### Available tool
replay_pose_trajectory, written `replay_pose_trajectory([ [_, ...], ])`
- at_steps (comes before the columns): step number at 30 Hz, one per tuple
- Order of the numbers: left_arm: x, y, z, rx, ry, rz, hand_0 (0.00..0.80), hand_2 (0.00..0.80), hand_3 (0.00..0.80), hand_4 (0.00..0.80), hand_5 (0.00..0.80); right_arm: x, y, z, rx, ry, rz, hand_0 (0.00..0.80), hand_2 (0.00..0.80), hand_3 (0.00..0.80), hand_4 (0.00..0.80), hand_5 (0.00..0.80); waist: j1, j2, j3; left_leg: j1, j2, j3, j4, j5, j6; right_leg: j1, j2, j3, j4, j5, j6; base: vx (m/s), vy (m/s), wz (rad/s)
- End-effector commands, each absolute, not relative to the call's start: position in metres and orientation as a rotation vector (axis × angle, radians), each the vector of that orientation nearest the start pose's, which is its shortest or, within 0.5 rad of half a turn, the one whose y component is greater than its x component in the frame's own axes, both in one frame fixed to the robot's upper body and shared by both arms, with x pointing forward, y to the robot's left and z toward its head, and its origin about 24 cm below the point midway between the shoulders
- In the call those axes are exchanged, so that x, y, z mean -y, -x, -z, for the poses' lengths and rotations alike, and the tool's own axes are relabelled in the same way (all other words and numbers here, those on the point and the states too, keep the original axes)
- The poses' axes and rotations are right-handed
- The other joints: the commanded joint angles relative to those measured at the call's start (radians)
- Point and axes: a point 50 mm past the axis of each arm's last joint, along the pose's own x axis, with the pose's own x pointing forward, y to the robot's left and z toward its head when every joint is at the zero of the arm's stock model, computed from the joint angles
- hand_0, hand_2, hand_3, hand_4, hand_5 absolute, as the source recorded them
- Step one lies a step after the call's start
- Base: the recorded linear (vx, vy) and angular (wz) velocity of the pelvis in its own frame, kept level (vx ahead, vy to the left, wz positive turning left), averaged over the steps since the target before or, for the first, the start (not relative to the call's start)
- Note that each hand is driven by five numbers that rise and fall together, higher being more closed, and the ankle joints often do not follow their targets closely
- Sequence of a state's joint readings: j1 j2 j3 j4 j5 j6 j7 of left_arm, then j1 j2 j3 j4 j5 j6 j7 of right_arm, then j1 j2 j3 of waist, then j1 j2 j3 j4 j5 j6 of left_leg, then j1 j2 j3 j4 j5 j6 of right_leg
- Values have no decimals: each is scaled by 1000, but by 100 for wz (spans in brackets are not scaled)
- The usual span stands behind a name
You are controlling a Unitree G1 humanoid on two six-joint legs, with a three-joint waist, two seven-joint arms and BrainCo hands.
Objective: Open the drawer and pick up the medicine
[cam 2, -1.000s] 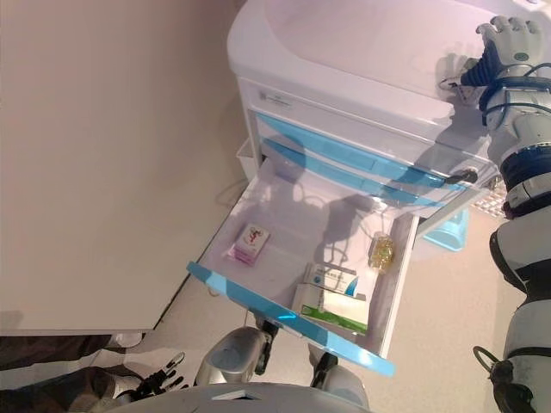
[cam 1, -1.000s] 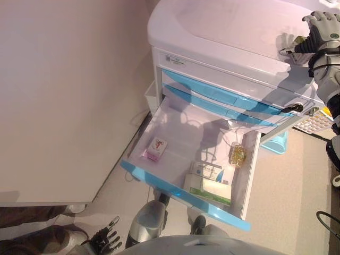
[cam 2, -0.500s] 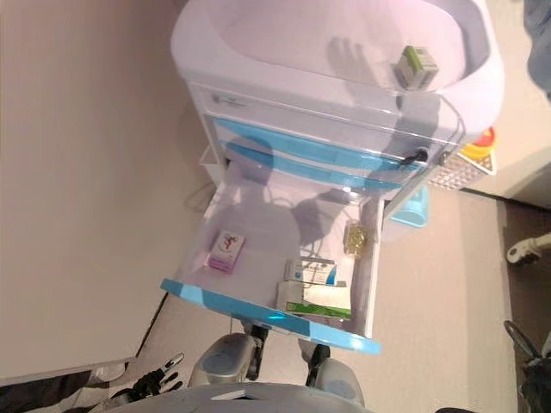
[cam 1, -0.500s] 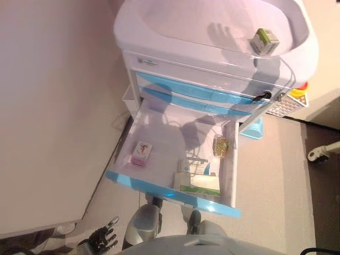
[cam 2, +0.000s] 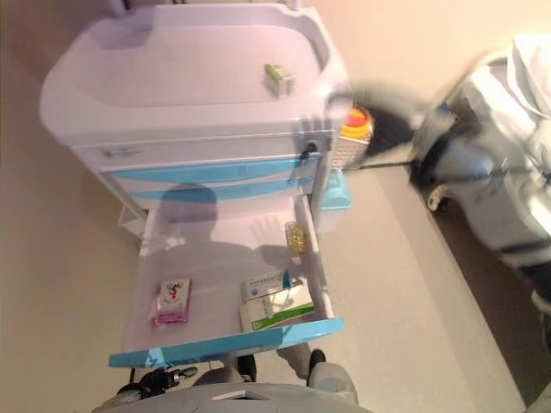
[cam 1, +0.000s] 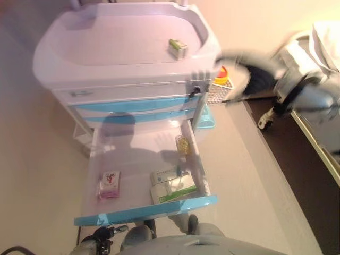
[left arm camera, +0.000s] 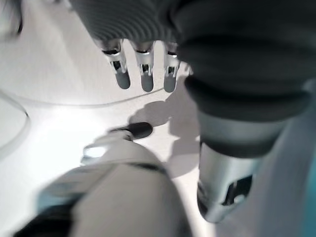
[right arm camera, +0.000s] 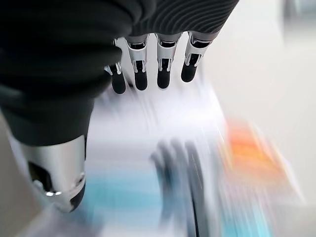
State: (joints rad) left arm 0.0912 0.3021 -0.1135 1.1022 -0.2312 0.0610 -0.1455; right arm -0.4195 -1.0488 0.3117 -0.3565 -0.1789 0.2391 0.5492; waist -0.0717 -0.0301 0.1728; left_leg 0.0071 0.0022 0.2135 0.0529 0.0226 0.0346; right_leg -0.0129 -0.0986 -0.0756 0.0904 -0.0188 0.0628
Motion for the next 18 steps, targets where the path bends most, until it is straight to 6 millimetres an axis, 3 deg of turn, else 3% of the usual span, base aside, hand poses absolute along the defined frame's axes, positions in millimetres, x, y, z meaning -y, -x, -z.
replay_pose_trajectory([
  [1,-254,-83,155,-1268,-193,21,0,0,0,0,0,183,-277,-199,71,1261,-643,0,0,0,0,0,18,-14,17,35,-3,-71,3,-136,-7,-39,-12,14,132,-83,36,-55,-104,-21],
  [4,-251,-91,154,-1263,-251,81,0,0,0,0,0,200,-276,-170,-67,1172,-647,0,0,0,0,0,-9,-13,21,37,6,-56,2,-132,-10,-45,-7,16,133,-85,34,-59,-79,-11],
  [10,-249,-109,149,-1185,-340,118,0,0,0,0,0,236,-255,-122,-444,1210,-737,0,0,0,0,0,-54,-13,29,41,17,-30,-2,-129,-12,-61,-1,33,131,-77,41,-27,-48,-12],
  [15,-263,-143,132,-1050,-432,86,0,0,0,0,0,276,-223,-66,-877,1185,-797,0,0,0,0,0,-92,-15,55,32,23,-14,20,-131,-9,-78,4,52,140,-74,42,-4,-27,-10],
  [18,-272,-160,122,-994,-470,74,0,0,0,0,0,287,-205,-42,-1027,1091,-841,0,0,0,0,0,-105,-15,65,22,21,-13,43,-136,-6,-85,4,57,148,-73,40,12,1,-10],
])
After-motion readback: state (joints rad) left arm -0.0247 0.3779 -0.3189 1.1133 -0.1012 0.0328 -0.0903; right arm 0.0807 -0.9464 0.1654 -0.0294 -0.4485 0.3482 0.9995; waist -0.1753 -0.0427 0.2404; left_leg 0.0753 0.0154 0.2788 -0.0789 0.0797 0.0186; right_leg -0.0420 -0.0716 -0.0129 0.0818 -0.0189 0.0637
